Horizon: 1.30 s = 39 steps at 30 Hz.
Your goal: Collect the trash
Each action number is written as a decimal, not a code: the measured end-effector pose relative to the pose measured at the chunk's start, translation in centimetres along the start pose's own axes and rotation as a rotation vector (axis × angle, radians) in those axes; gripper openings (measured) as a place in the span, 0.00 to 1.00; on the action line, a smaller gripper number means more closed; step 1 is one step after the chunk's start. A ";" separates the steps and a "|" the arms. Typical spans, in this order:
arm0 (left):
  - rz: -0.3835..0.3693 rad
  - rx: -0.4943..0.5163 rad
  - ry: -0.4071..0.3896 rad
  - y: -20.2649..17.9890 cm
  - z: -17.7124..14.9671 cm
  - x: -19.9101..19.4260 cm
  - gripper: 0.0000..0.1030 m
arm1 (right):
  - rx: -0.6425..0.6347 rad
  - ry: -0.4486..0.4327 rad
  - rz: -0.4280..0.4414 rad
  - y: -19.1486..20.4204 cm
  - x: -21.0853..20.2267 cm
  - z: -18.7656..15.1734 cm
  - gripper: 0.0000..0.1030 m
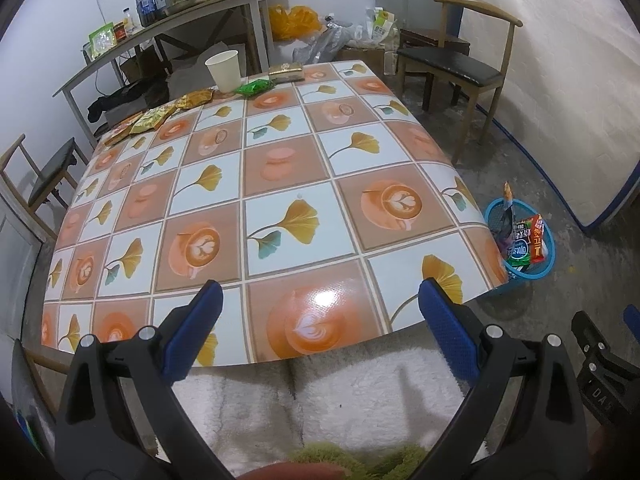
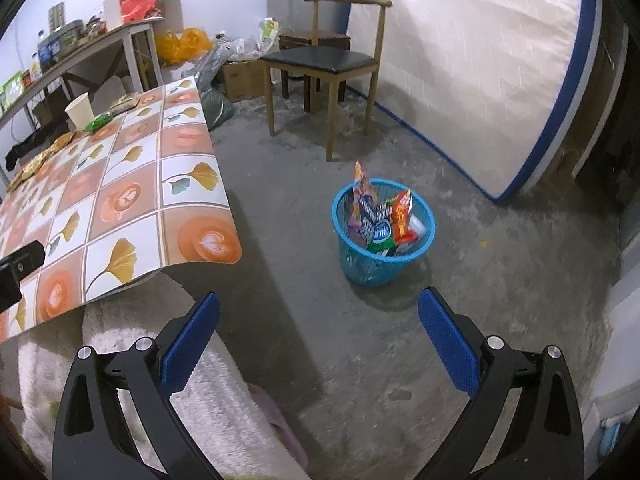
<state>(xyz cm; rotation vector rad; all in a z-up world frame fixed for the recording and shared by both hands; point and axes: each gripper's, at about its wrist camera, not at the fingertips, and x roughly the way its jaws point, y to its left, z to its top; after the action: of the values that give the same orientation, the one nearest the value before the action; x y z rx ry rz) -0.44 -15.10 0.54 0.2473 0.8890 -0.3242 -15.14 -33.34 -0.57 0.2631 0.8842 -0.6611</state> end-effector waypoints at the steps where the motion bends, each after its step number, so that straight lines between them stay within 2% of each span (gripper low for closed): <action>1: 0.002 0.001 -0.006 0.0 0.0 -0.1 0.92 | -0.023 -0.014 -0.009 0.2 -0.1 0.0 0.94; 6: 0.008 -0.001 -0.033 0.0 0.1 -0.7 0.92 | -0.079 -0.054 -0.026 1.0 -0.8 0.4 0.94; 39: 0.003 -0.012 -0.039 0.3 0.1 -1.2 0.92 | -0.059 -0.067 -0.021 0.5 -1.8 0.7 0.94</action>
<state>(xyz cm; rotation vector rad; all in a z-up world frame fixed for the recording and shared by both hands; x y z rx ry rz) -1.00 -14.62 1.56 0.2301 0.8516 -0.3196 -15.16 -32.50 1.31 0.1778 0.8424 -0.6588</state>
